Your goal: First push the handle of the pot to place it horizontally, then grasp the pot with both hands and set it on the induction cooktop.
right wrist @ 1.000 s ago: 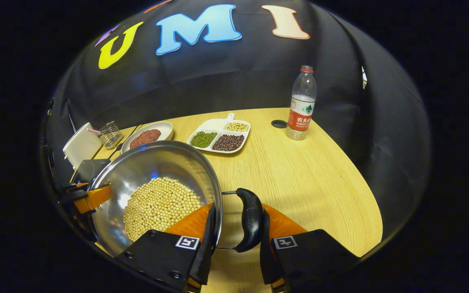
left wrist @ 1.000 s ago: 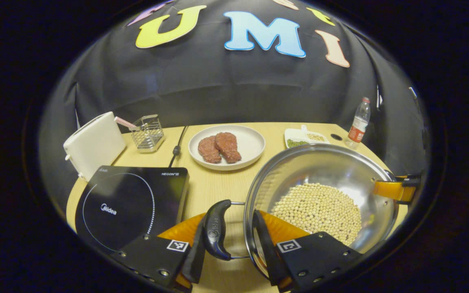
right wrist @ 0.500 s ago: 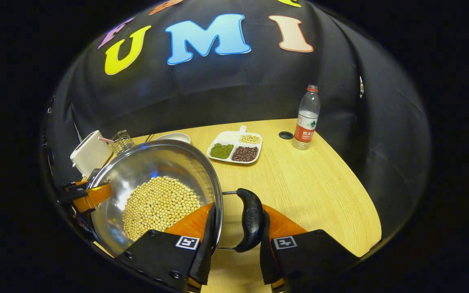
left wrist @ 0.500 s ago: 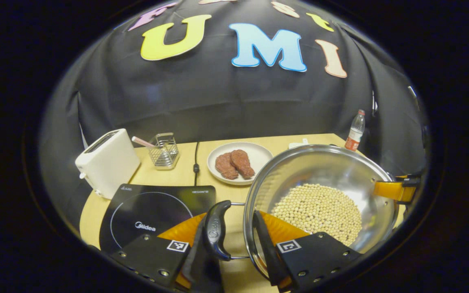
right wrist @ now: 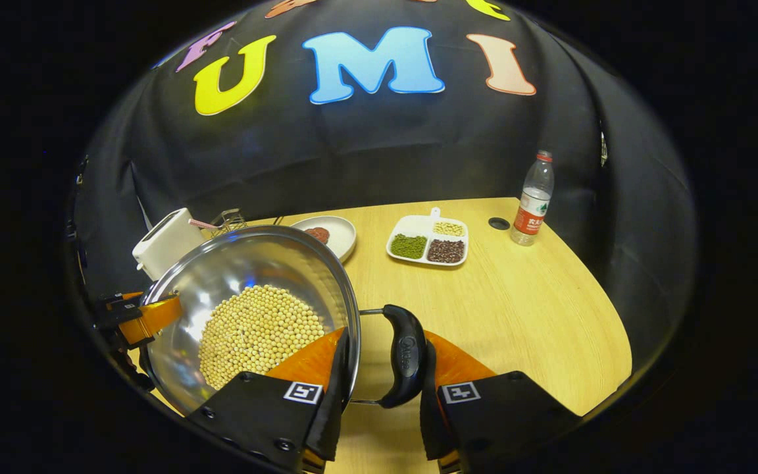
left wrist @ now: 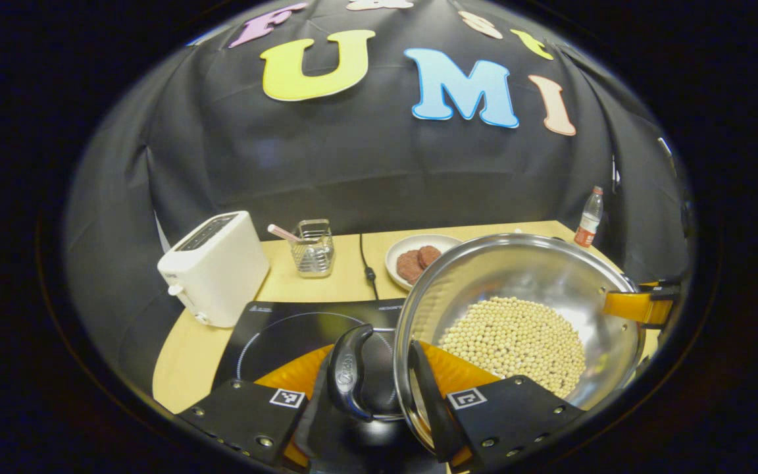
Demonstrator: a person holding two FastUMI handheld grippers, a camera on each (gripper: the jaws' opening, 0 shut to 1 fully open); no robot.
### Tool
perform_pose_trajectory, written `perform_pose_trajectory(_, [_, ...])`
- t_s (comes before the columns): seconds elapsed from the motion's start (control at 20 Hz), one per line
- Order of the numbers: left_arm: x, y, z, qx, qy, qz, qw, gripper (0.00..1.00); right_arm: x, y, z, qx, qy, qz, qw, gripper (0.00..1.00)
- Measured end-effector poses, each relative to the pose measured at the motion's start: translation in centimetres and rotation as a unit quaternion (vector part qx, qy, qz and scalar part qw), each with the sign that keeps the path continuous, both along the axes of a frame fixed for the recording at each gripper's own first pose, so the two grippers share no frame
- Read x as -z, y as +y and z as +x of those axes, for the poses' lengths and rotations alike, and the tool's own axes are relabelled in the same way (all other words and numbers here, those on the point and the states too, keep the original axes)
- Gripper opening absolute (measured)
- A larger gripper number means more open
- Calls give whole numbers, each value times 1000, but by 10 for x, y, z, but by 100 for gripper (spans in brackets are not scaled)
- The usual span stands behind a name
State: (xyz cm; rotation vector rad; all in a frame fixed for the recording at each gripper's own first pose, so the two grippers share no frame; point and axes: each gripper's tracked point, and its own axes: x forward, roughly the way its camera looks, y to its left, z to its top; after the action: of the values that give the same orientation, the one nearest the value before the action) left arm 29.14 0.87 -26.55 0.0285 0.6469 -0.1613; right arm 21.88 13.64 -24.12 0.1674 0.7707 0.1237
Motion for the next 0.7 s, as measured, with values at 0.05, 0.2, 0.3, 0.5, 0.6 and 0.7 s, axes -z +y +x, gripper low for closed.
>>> perform_pose_trajectory(0.05, [-2,10,1,-4,-2,-1,1000,63,-3,9,1,-2,-2,1,1000,52])
perform_pose_trajectory(0.2, [-8,37,4,-8,-10,4,1000,66,-11,33,2,-4,-7,6,1000,51])
perform_pose_trajectory(0.3, [-12,55,5,-12,-14,5,1000,66,-15,48,3,-7,-10,8,1000,48])
perform_pose_trajectory(0.5, [-10,85,10,-16,-17,8,1000,60,-20,75,4,-9,-11,14,1000,48])
perform_pose_trajectory(0.6, [-9,99,13,-16,-17,11,1000,63,-18,88,5,-9,-10,16,1000,51])
perform_pose_trajectory(0.7, [-5,114,17,-18,-17,13,1000,63,-16,103,6,-9,-8,20,1000,51])
